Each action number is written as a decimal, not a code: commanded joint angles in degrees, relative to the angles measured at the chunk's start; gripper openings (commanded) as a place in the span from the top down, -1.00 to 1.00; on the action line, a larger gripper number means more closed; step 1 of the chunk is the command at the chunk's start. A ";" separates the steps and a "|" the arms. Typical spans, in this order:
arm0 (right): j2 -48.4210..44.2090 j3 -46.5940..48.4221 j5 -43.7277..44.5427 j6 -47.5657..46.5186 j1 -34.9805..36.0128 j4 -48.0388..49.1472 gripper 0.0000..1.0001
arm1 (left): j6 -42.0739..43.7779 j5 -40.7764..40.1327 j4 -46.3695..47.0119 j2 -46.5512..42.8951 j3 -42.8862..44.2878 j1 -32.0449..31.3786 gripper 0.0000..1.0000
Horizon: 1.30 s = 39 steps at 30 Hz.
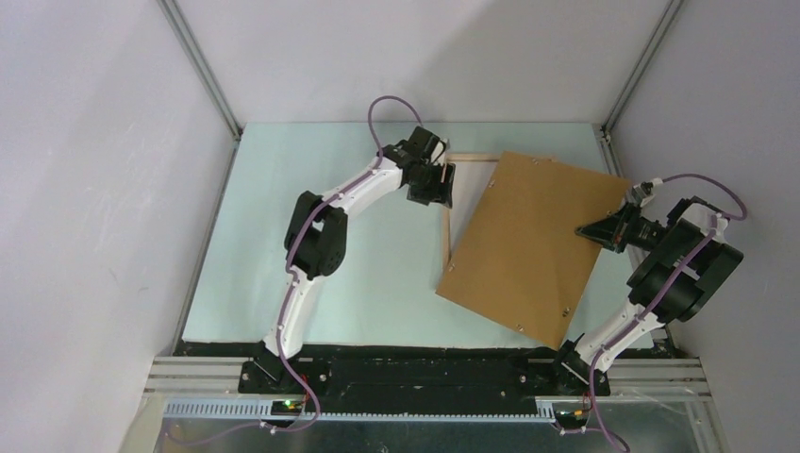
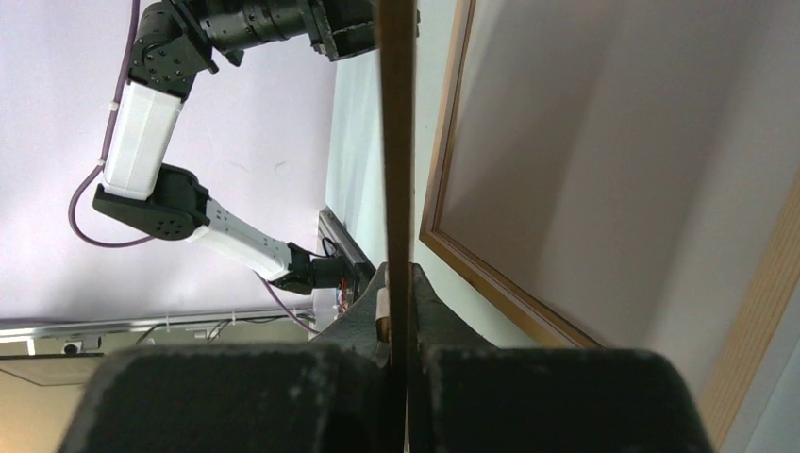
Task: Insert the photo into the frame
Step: Move the photo frame to the center of the board.
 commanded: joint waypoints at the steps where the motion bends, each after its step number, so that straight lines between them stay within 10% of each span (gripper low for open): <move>1: -4.11 -0.96 -3.31 0.77 -2.00 -6.68 1.00 | -3.38 -2.33 0.63 1.79 2.92 -1.77 -0.35; 39: -5.94 -4.75 -2.40 -0.86 -3.34 -6.74 1.00 | -5.77 -5.57 0.64 4.18 0.87 -3.36 0.49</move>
